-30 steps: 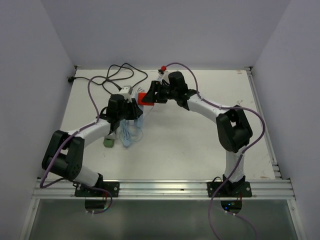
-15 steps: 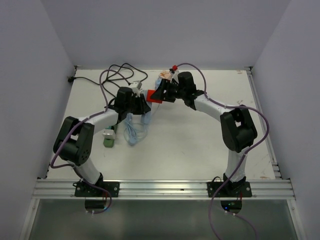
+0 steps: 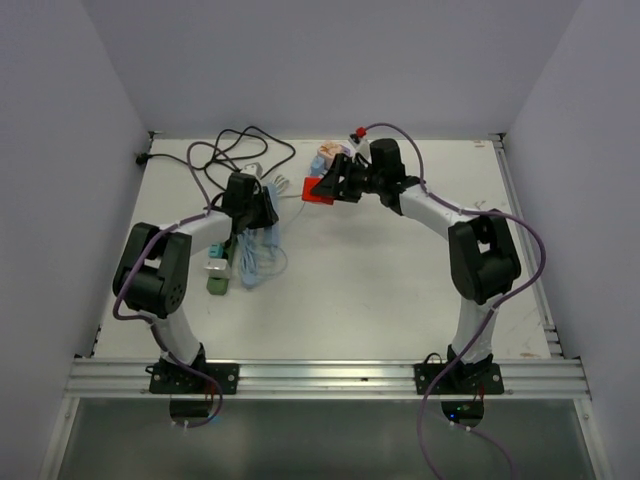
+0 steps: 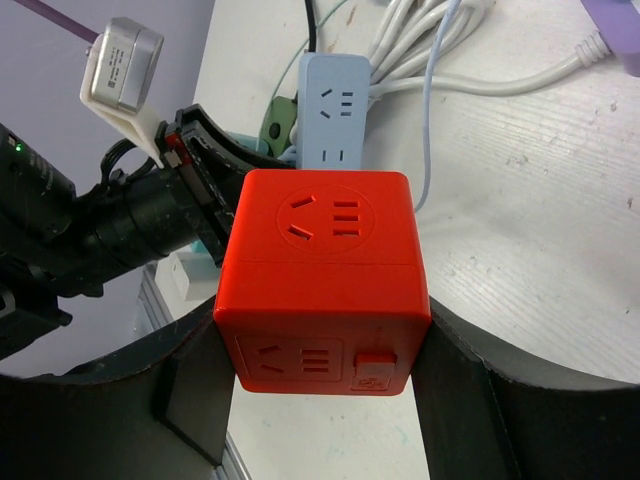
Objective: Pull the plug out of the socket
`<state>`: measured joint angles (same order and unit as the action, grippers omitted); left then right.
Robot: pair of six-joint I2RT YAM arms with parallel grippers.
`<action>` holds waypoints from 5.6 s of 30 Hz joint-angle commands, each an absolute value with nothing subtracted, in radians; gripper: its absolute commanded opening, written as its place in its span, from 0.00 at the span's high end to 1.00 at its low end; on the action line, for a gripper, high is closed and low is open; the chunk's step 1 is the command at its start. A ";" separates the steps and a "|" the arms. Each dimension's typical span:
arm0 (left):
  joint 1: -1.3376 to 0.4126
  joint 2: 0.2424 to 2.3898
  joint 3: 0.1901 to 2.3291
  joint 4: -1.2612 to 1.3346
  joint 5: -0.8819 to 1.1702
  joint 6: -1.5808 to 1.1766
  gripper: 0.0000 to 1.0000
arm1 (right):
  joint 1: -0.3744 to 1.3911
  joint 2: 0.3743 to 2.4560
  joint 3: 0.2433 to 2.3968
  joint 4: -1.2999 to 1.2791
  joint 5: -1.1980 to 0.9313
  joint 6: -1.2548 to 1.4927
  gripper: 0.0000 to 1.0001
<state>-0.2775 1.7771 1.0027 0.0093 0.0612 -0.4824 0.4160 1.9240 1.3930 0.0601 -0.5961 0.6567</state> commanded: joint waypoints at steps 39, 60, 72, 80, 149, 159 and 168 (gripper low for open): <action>-0.275 1.505 1.424 -0.425 -0.029 -0.353 0.00 | 0.137 1.770 1.021 0.448 0.314 0.235 0.61; -0.272 1.054 1.045 -0.351 -0.325 -0.322 0.00 | 0.133 1.971 1.126 0.489 0.374 0.199 0.42; -0.272 1.026 1.015 -0.347 -0.367 -0.298 0.01 | 0.133 2.000 1.157 0.368 0.347 0.190 0.23; -0.272 1.025 1.014 -0.348 -0.351 -0.291 0.00 | 0.133 1.918 1.146 0.325 0.327 0.180 0.10; -0.273 0.977 1.023 -0.344 -0.118 -0.311 0.00 | 0.428 2.595 2.448 -0.365 0.133 0.836 0.06; -0.273 0.969 1.022 -0.344 -0.106 -0.310 0.01 | 0.428 2.622 2.464 -0.411 0.140 0.825 0.11; -0.273 0.969 1.020 -0.339 -0.095 -0.311 0.00 | 0.385 2.520 2.310 -0.400 0.083 0.798 0.39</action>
<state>-0.2768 0.9859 1.0164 -0.3828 -0.1078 -0.3195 0.4183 2.5866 2.3718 -0.3779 0.1051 0.8165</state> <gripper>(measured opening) 0.994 0.728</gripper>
